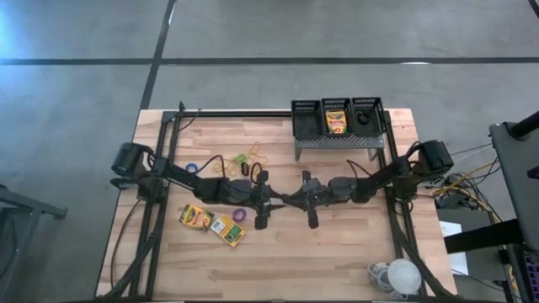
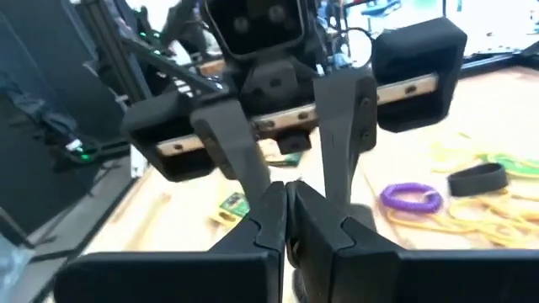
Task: Pick & Place Office Desk Supplies
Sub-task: Put the black rubber band into the left black basket on the shelf
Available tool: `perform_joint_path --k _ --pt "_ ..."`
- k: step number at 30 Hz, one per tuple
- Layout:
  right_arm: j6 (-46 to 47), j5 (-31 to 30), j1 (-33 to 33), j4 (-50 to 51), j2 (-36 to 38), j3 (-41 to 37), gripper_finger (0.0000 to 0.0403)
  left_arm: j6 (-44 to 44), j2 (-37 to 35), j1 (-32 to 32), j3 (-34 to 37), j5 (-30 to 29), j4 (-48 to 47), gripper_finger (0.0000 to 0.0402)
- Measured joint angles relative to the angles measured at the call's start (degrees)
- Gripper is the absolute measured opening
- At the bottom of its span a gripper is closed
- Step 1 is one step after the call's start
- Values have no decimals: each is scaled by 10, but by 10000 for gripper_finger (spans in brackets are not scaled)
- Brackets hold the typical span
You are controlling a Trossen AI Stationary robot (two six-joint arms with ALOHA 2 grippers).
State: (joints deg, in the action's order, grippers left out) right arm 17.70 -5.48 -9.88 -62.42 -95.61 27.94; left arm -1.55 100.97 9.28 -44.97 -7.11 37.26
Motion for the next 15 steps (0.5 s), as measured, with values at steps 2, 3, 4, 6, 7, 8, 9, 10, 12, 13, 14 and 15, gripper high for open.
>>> perform_joint_path --k 2,3,4,6,7,8,9,10,12,13,14,15 --pt "-4 -11 0 6 0 3 12 -2 0 0 0 0 0 152" --pt "-6 -20 0 9 2 4 12 -7 0 0 0 0 -2 159" --pt "-9 -29 -1 16 6 3 12 -13 0 0 0 0 -6 166" --pt "-14 -39 -3 29 15 3 12 -21 0 0 0 0 -15 178" --pt "-14 -41 -3 45 24 2 11 -26 0 0 0 0 -20 183" --pt "-14 -52 -4 62 34 2 11 -31 0 0 0 0 -24 188" --pt "-14 -65 -6 79 43 2 11 -35 0 0 0 0 -29 193" --pt "-14 -83 -9 103 54 3 11 -38 0 0 0 0 -33 197" --pt "-14 -110 -14 160 78 7 11 -49 0 0 0 0 -42 202" --pt "-14 -114 -15 192 90 13 11 -56 0 0 0 0 -43 203" --pt "-11 -114 -15 223 103 20 11 -65 0 0 0 0 -43 204" --pt "-8 -115 -16 255 116 26 11 -73 2 0 0 0 -40 204"
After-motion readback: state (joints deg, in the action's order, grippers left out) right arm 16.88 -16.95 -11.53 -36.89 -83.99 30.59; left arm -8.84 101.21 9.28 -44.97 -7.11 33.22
